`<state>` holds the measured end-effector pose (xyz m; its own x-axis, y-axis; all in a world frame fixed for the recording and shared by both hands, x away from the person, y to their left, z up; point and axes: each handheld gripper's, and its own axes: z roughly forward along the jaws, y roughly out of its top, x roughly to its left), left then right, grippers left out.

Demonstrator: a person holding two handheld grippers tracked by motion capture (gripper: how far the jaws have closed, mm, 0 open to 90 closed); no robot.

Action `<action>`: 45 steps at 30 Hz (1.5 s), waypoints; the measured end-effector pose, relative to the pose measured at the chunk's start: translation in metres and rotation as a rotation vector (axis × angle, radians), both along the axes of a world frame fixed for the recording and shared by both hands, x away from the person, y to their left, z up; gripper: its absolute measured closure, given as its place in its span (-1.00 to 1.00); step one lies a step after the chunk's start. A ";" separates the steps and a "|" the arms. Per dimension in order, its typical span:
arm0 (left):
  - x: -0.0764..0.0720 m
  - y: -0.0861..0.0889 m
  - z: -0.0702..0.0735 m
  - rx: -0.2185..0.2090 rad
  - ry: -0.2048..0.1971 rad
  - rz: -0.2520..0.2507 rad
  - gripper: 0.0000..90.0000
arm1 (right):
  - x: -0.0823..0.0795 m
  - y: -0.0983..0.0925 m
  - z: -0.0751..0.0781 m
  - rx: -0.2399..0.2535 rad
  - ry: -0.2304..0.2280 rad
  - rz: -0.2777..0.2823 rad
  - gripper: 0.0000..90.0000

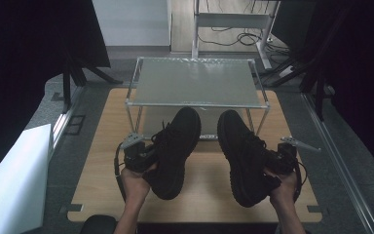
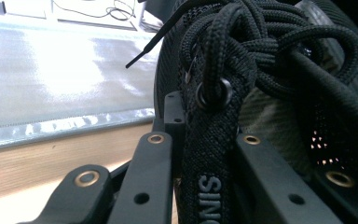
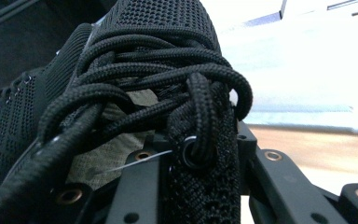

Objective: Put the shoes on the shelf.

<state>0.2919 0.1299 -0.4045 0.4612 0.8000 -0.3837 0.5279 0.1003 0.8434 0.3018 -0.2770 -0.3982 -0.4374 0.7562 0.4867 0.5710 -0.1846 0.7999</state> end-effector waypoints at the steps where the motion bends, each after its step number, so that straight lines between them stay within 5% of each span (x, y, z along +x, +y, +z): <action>1: 0.000 0.000 0.000 0.000 0.000 0.000 0.81 | 0.000 0.000 0.000 0.000 0.000 0.000 0.59; 19: 0.018 -0.008 0.034 -0.094 -0.034 0.102 0.80 | 0.037 0.040 0.028 0.105 0.004 -0.033 0.60; 30: 0.046 -0.011 0.055 -0.117 -0.032 0.151 0.79 | 0.068 0.058 0.049 0.146 0.019 -0.048 0.59; 45: 0.096 -0.017 0.086 -0.095 -0.009 0.220 0.78 | 0.111 0.070 0.070 0.134 0.031 -0.118 0.59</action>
<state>0.3874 0.1133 -0.3182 0.2833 0.8421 -0.4589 0.4772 0.2913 0.8291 0.4124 -0.2067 -0.3287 -0.3325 0.7290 0.5983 0.5627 -0.3557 0.7462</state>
